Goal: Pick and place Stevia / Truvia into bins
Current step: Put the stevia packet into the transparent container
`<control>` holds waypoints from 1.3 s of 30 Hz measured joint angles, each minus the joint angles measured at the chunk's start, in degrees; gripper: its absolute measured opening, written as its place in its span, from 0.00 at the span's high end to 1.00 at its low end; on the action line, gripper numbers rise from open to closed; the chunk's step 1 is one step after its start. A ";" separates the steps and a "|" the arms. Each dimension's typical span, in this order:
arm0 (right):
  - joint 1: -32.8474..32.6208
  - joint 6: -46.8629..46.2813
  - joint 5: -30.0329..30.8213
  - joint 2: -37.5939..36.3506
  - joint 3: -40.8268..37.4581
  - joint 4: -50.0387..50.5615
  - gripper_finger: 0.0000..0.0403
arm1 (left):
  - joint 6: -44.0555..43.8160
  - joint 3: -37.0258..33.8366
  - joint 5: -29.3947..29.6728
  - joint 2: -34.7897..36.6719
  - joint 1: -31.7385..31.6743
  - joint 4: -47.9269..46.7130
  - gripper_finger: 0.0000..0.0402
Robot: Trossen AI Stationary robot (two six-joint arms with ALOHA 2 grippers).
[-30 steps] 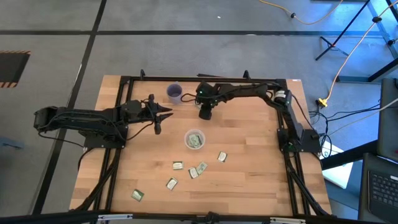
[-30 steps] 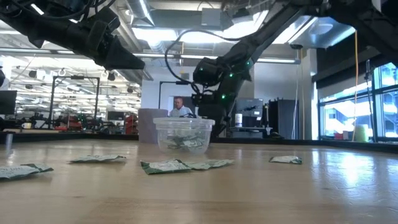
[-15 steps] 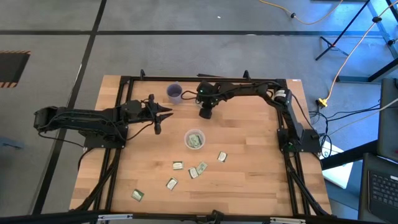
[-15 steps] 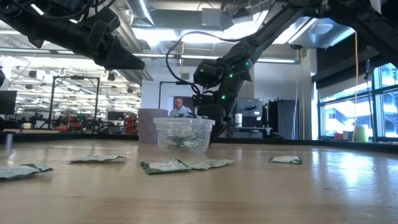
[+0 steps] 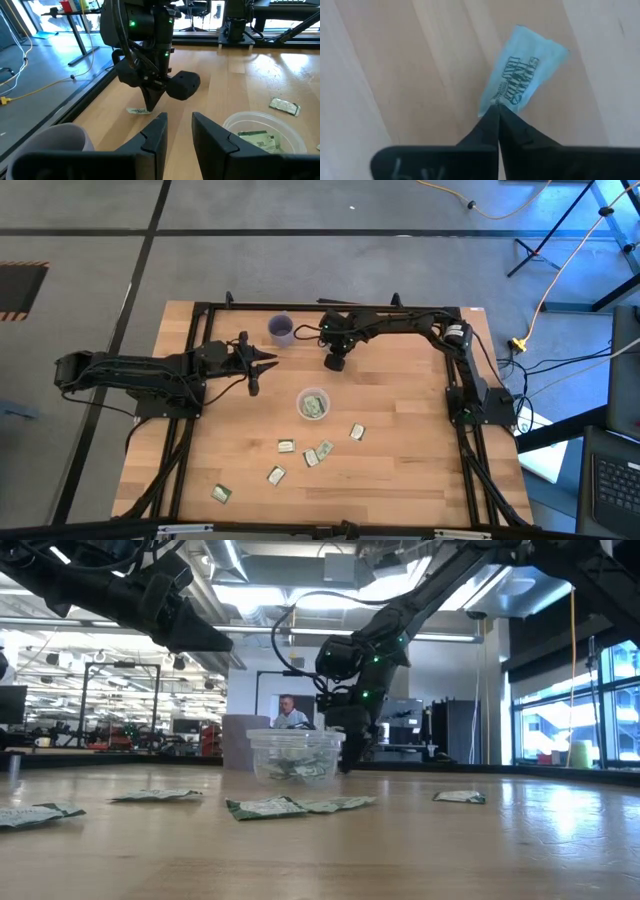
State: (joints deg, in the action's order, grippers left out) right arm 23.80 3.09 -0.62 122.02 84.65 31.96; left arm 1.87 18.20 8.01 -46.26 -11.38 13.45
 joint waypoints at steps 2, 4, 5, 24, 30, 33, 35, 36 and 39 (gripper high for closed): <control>-0.29 -0.13 0.04 -1.05 -0.07 0.19 1.00 | -0.02 0.00 0.00 0.00 0.02 -0.02 0.79; -0.61 -0.24 0.04 -2.83 -0.03 0.67 1.00 | -0.04 0.00 0.01 0.00 0.00 -0.02 0.79; -0.87 -0.59 0.04 -3.73 0.08 1.00 1.00 | -0.02 0.00 0.00 0.00 0.02 -0.02 0.79; -22.95 -7.56 -0.96 -11.09 0.30 6.08 1.00 | -0.22 0.00 -0.13 0.00 0.00 -0.44 0.79; -25.24 -13.53 1.95 -10.93 0.30 5.18 1.00 | -0.22 0.00 -0.13 0.00 0.00 -0.42 0.79; -25.21 -13.74 2.00 -10.93 0.30 5.18 1.00 | -0.22 0.00 -0.13 0.00 0.00 -0.42 0.79; -25.24 -14.71 2.00 -10.60 0.30 5.13 1.00 | -0.20 0.00 -0.14 0.00 0.01 -0.42 0.79; -25.24 -14.85 2.00 -10.30 0.32 5.03 1.00 | -0.20 0.00 -0.14 0.00 0.02 -0.40 0.79; -25.56 -14.88 2.00 -9.02 0.32 4.90 1.00 | -0.17 0.00 -0.15 -0.01 0.02 -0.42 0.79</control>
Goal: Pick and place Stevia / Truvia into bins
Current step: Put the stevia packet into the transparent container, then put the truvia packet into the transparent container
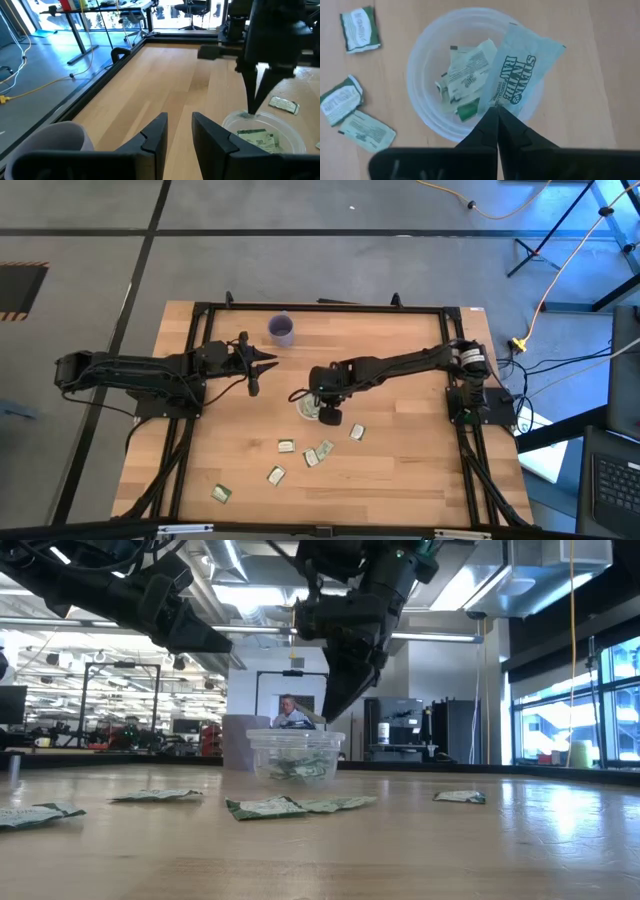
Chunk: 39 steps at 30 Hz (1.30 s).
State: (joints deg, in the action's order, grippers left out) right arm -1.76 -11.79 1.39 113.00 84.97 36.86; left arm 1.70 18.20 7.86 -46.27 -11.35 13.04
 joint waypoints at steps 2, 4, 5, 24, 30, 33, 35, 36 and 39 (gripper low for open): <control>-0.44 0.00 -0.05 0.97 0.00 0.07 1.00 | 0.11 0.00 0.01 -0.01 -0.02 0.00 0.79; -0.83 0.00 -0.11 1.73 0.00 0.12 1.00 | 0.10 0.00 -0.01 -0.01 -0.02 0.00 0.79; -0.99 0.00 -0.11 1.92 0.00 0.07 1.00 | 0.10 0.00 0.01 -0.01 -0.02 0.01 0.79; -1.63 -0.37 -0.09 2.42 2.27 4.24 0.80 | 0.08 0.00 0.01 -0.01 -0.01 0.00 0.79; -6.10 -3.32 0.00 -1.91 1.81 9.53 0.77 | -1.46 0.00 -0.01 -0.01 0.00 -0.38 0.79; -9.25 -6.47 0.00 -3.77 0.47 11.85 0.77 | -1.84 0.00 -0.03 -0.01 0.00 -1.47 0.79; -11.13 -8.68 0.06 -4.64 -0.60 12.52 0.77 | -2.48 0.00 -0.03 -0.01 0.00 -2.03 0.79; -11.97 -9.85 0.32 -4.93 -1.18 12.25 0.77 | -2.66 0.00 -0.03 -0.01 0.00 -2.40 0.79; -13.68 -14.34 0.33 -5.01 -3.43 12.32 0.77 | -3.40 0.00 -0.03 -0.01 0.00 -2.58 0.79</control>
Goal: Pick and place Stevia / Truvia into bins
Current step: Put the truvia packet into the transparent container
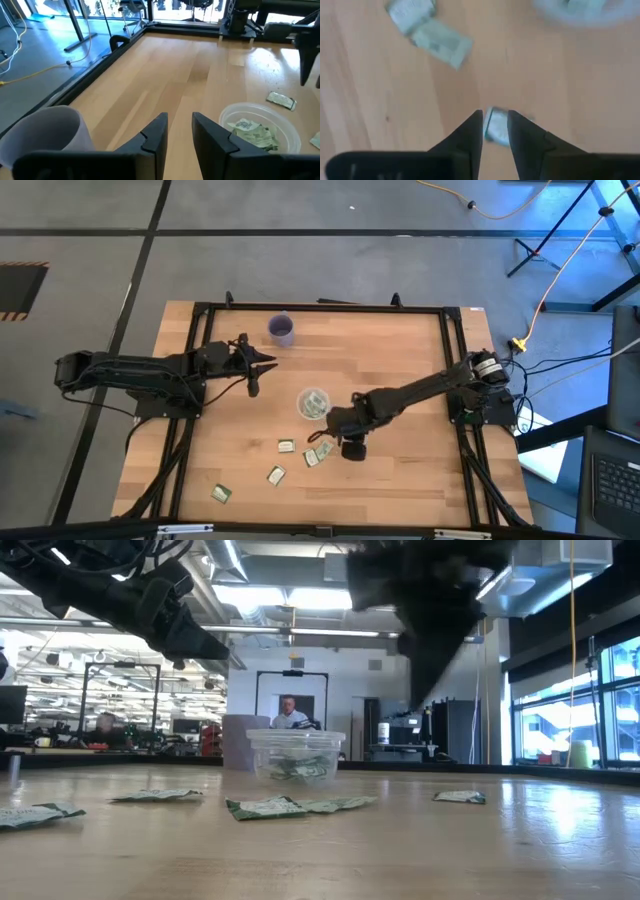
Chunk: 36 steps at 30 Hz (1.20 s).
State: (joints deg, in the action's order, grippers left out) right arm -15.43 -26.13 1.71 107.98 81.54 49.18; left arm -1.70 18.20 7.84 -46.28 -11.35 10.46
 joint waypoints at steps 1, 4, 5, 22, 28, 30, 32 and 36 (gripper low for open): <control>-0.34 -1.65 -0.03 0.00 -1.01 0.03 0.77 | -0.08 0.00 0.00 0.00 0.00 0.00 0.79; -0.75 -6.83 0.10 0.00 -4.34 0.13 0.77 | -0.12 -0.01 0.00 0.00 0.00 0.03 0.79; -0.77 -8.24 0.13 0.00 -5.35 0.09 0.77 | -0.13 0.00 0.00 0.00 0.00 0.03 0.79; -0.77 -9.59 0.56 -0.27 -16.91 -9.74 0.88 | 0.36 -0.01 0.01 0.00 0.00 0.50 0.79; -0.75 -9.13 0.61 -0.31 -17.31 -9.94 0.98 | 0.46 0.00 0.02 0.00 0.00 0.50 0.79; -0.75 -8.45 0.59 -0.27 -17.31 -9.94 0.99 | 0.44 0.00 0.02 0.00 0.00 0.50 0.79; -0.75 -8.23 0.56 -0.24 -17.15 -9.80 0.99 | 0.44 0.00 0.02 0.00 0.00 0.50 0.79; -0.77 -7.21 1.29 0.35 -14.54 -6.86 1.00 | 0.42 -0.02 0.02 0.00 0.00 0.49 0.79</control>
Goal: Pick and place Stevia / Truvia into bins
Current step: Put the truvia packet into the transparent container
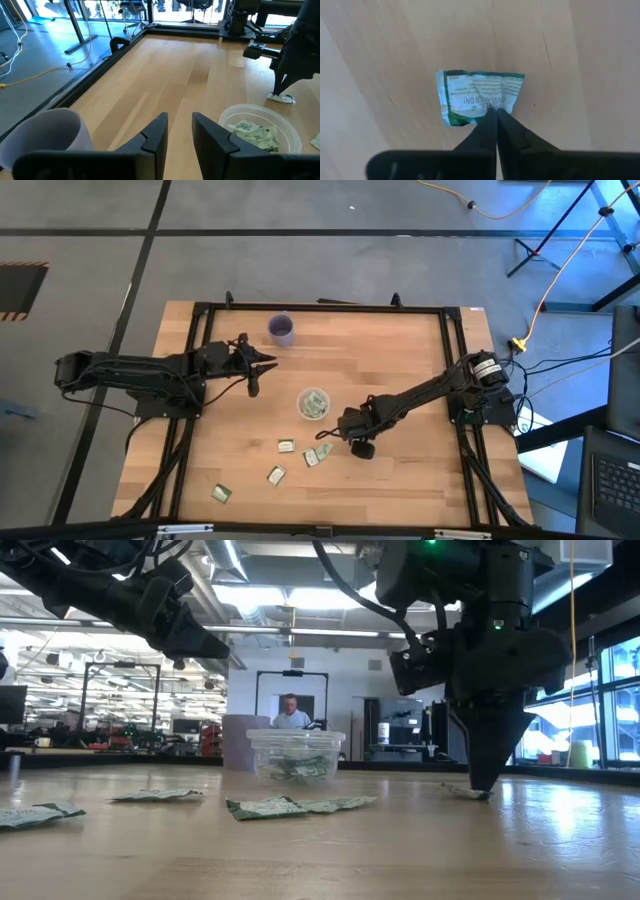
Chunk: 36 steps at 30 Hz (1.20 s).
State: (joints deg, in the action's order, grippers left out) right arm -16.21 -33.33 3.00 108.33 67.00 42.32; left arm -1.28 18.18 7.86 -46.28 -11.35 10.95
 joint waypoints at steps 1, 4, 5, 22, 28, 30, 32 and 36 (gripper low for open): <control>0.00 0.60 0.33 0.13 1.18 1.45 1.00 | 0.00 0.02 -0.01 0.00 0.00 -0.01 0.79; -0.02 3.03 1.89 0.00 6.01 5.92 1.00 | 0.00 0.02 0.00 0.00 0.00 -0.01 0.79; 0.00 3.72 2.79 0.00 7.66 7.76 1.00 | -0.02 0.01 0.00 0.00 0.00 -0.01 0.79; 6.78 26.31 6.58 2.44 27.93 7.55 1.00 | -0.07 0.02 0.00 0.00 0.00 -0.04 0.79; 9.41 29.23 6.53 6.04 28.59 5.07 1.00 | -0.07 0.02 0.00 0.00 -0.02 -0.25 0.79; 10.11 29.37 6.49 6.96 28.59 3.92 1.00 | -0.07 0.02 0.00 0.00 0.00 -0.44 0.79; 10.65 29.40 6.26 7.70 28.59 3.00 1.00 | -0.04 0.01 0.00 0.00 -0.01 -0.49 0.79; 11.26 30.60 3.21 9.50 28.62 2.01 1.00 | -0.04 0.00 0.00 0.02 -0.02 -0.49 0.79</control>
State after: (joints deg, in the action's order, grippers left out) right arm -4.95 -2.73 6.21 117.84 95.62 44.33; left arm -1.32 18.18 7.86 -46.26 -11.38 10.46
